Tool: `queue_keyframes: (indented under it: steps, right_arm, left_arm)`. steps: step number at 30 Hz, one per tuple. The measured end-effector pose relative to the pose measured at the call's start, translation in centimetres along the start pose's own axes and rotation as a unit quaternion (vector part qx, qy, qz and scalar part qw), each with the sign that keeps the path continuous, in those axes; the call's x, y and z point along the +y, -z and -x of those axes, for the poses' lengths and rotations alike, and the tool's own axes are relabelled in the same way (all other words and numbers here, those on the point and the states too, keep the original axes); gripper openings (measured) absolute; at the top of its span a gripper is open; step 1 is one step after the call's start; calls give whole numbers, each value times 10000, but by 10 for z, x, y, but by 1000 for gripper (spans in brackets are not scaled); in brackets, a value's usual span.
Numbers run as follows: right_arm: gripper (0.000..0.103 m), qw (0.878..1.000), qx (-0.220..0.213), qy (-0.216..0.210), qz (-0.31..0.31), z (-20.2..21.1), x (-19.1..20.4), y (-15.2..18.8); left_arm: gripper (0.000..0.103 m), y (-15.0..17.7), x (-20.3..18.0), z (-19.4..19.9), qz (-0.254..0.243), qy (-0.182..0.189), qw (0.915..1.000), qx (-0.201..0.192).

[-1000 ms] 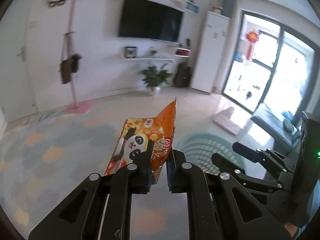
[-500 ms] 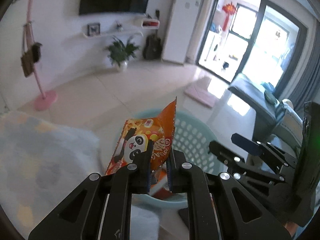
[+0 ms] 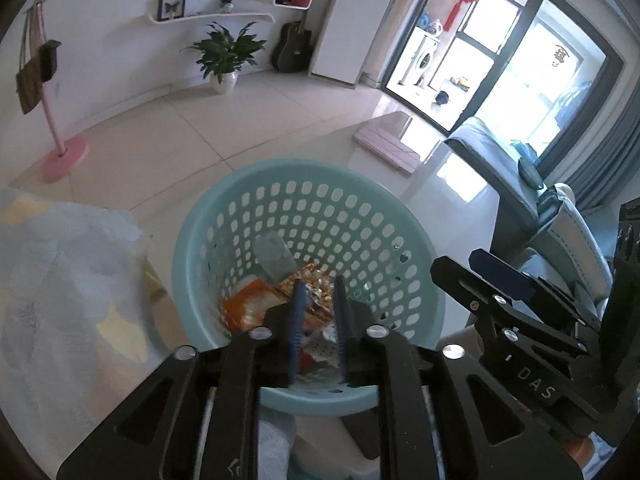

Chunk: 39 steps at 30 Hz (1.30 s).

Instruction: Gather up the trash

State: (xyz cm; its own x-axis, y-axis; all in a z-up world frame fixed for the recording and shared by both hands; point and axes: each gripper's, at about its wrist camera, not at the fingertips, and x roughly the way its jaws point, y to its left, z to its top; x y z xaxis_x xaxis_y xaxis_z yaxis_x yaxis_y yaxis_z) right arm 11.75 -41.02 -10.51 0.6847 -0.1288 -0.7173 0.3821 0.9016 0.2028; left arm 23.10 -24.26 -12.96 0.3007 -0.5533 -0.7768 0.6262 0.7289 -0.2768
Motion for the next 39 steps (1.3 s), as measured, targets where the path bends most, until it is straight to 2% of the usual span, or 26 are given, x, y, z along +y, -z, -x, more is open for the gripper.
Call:
queue_keyframes:
  steps: [1,2,3,6,9,13,18,23,25,26,30,33,34,36,39]
  right_arm:
    - [51,10000,0,6,1,0,0,0]
    - [51,10000,0,10,-1,1,0,1]
    - [51,10000,-5,-8,-1,3,1,0]
    - [51,10000,-36,-41,40,8,5,0]
    - [51,9998,-80,-107,116,15,11,-1]
    - [59,9989,-246,-254,294,32,31,0]
    - [60,9959,-413,-501,633,53,72,7]
    - [60,9912,-634,-548,1024,71,110,21]
    - [60,9876,-833,-600,1185,80,127,30]
    - [60,9860,-910,-628,1248,84,134,33]
    - [60,9804,-1208,-661,1407,99,156,47]
    - [60,9772,-1435,-660,1421,109,164,55]
    - [60,9764,-1495,-656,1415,111,166,56]
    - [60,9748,-1631,-622,1388,115,169,60]
    - [60,9748,-1700,-490,1357,115,168,65]
  left_arm:
    - [38,2,1,4,-14,-98,9999,-69]
    - [54,3,-1,10,-35,-160,9997,-160]
    - [62,3,-5,17,-66,-225,9993,-296]
    - [71,5,-10,40,-111,-328,9978,-562]
    - [81,12,-11,71,-132,-595,9934,-969]
    - [85,29,-7,122,-144,-1069,9816,-1577]
    - [90,57,3,172,43,-1737,9603,-2184]
    - [94,93,21,203,372,-2569,9282,-2667]
    - [95,103,22,208,288,-2858,9149,-2836]
    - [95,105,22,210,239,-2959,9114,-2849]
    - [95,111,28,219,388,-3037,9060,-2922]
    - [95,124,34,222,506,-3276,8922,-3068]
    - [95,126,37,221,583,-3346,8918,-2990]
    - [95,124,44,224,733,-3100,9005,-2960]
    - [95,122,51,225,849,-3001,9057,-2873]
